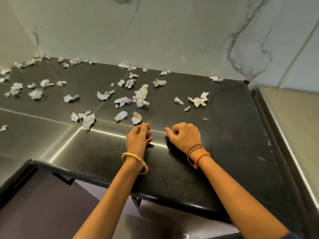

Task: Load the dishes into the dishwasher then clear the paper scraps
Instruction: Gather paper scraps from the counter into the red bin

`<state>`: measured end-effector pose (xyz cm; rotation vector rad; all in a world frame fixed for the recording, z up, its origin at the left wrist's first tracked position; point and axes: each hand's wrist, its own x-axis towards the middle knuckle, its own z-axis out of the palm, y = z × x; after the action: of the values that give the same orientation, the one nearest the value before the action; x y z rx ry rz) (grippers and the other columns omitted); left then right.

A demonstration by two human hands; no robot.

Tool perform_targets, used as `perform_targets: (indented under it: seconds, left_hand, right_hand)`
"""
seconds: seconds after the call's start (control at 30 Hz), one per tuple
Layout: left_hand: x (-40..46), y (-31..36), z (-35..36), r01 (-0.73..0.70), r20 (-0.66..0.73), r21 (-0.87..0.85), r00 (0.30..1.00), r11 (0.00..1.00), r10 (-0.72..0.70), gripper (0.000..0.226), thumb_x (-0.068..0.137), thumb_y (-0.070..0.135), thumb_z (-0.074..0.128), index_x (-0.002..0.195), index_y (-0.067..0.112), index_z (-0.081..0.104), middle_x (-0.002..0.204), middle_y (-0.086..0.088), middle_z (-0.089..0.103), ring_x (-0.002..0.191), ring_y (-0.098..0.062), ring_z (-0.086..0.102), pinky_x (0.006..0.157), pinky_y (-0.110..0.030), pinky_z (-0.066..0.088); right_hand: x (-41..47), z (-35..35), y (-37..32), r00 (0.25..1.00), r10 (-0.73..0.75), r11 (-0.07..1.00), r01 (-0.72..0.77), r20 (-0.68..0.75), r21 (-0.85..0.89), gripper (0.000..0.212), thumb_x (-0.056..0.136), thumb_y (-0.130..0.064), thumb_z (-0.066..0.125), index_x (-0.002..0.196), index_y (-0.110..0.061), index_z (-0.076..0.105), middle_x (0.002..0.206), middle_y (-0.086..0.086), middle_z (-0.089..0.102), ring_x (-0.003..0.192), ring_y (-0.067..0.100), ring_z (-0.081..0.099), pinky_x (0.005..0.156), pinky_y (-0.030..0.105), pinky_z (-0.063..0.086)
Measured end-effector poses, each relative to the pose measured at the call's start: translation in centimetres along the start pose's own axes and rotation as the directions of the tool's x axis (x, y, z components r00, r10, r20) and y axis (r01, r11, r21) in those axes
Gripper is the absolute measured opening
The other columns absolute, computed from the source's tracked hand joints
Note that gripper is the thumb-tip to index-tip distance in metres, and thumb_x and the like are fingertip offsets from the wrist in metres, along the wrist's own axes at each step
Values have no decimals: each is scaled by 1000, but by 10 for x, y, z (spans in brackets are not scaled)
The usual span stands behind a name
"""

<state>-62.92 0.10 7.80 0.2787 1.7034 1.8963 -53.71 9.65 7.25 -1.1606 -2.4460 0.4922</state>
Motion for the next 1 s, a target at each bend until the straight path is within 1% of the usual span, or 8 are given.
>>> perform_targets:
  seconds: [0.1,0.23,0.27,0.33,0.47,0.67,0.8,1.0]
  left_hand:
    - [15,8,1,111,105,-141,990,984,-97,23,97,16,43,80,16,58,77,0,57,68,-9,55,68,-22,46]
    - [37,16,8,366,327,-277,906,889,-271,30,99,25,36,85,10,57,84,-3,59,79,-14,57,73,-22,45]
    - [36,17,10,428,377,-279,872,859,-312,34,99,29,34,85,9,57,84,-4,59,79,-15,57,71,-22,45]
    - [53,24,7,596,519,-217,741,773,-426,43,99,37,30,85,7,57,81,-6,60,77,-17,58,72,-25,45]
    - [67,29,7,747,649,-303,616,592,-446,58,98,45,22,89,1,59,74,-13,69,64,-22,68,61,-28,55]
    - [91,30,18,743,555,-287,643,604,-527,38,97,32,38,77,6,56,55,-4,54,40,-14,53,34,-12,40]
    - [104,27,25,689,573,-213,663,693,-482,35,98,31,35,75,10,52,39,3,42,30,-7,40,31,-8,25]
    - [114,24,28,666,625,-177,645,725,-440,23,94,26,45,81,12,57,55,2,55,47,-11,57,42,-14,44]
  right_hand:
    - [17,12,-10,973,223,879,-173,-63,445,62,85,-28,62,39,-16,23,36,-4,23,39,12,27,45,26,20]
    - [36,14,-21,898,427,257,-238,111,937,50,87,-18,60,44,-18,34,41,-7,30,34,4,23,36,16,19]
    - [34,11,-27,917,377,245,-235,131,941,47,88,-19,59,47,-16,37,40,-7,33,34,3,26,36,15,21]
    - [40,20,-52,949,310,352,-164,51,922,41,86,-29,60,50,-17,44,43,-7,38,39,5,34,40,18,29]
    - [41,29,-71,974,140,640,49,-180,767,29,74,-55,48,59,-34,59,64,-15,58,72,9,54,71,24,42]
    - [69,12,-18,837,249,865,33,-486,500,25,71,-50,56,85,-29,63,90,-18,58,86,-3,49,85,27,40]
    - [90,1,24,826,356,934,-302,-437,190,53,70,-42,74,118,-24,59,131,5,42,120,26,40,92,32,32]
    - [134,2,48,940,313,942,-325,-132,-84,56,85,-53,53,129,-17,50,138,10,43,127,28,39,100,38,34]
